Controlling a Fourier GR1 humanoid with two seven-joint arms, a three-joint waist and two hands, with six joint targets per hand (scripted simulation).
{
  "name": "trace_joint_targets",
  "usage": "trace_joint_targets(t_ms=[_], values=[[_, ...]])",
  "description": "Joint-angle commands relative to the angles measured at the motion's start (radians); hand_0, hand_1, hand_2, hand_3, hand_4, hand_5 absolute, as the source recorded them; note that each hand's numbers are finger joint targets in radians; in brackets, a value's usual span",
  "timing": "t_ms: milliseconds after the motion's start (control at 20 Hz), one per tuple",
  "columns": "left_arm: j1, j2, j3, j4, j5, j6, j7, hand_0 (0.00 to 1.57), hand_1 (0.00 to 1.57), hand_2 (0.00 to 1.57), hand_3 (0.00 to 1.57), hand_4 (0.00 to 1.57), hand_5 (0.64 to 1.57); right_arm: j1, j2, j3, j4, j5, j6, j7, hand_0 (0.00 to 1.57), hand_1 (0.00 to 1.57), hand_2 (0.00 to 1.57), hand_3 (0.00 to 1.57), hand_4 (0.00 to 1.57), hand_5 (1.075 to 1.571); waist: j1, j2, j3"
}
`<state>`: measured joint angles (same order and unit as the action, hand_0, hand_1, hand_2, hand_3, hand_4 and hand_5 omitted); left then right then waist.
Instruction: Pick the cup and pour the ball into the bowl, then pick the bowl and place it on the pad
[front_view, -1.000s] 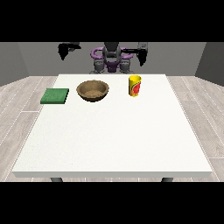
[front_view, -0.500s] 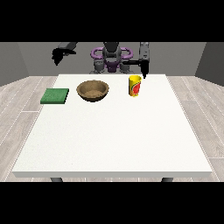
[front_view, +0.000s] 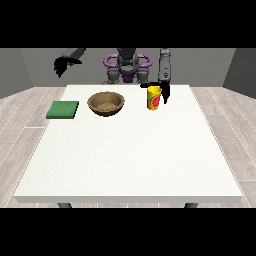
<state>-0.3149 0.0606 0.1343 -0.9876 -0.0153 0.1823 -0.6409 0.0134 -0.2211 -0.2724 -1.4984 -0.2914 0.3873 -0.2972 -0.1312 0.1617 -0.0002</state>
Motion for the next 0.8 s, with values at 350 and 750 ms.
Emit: trace_joint_targets(t_ms=[350, 750], values=[[-0.112, -0.006, 0.027, 0.238, -0.109, 0.218, -0.128, 1.31, 1.31, 1.57, 1.57, 1.19, 1.554, -0.048, -0.106, -0.096, 0.090, -0.110, 0.125, -0.004, 0.00, 0.00, 0.00, 0.00, 0.24, 1.570, -0.058, 0.062, -0.0002], [-0.141, -0.017, -0.158, 0.239, -0.378, 0.451, 0.145, 1.33, 1.33, 1.57, 1.57, 1.21, 1.559, -0.041, -0.130, -0.096, 0.156, -0.110, 0.092, 0.116, 0.00, 0.00, 0.00, 0.00, 0.42, 1.571, -0.019, -0.153, 0.0025]])
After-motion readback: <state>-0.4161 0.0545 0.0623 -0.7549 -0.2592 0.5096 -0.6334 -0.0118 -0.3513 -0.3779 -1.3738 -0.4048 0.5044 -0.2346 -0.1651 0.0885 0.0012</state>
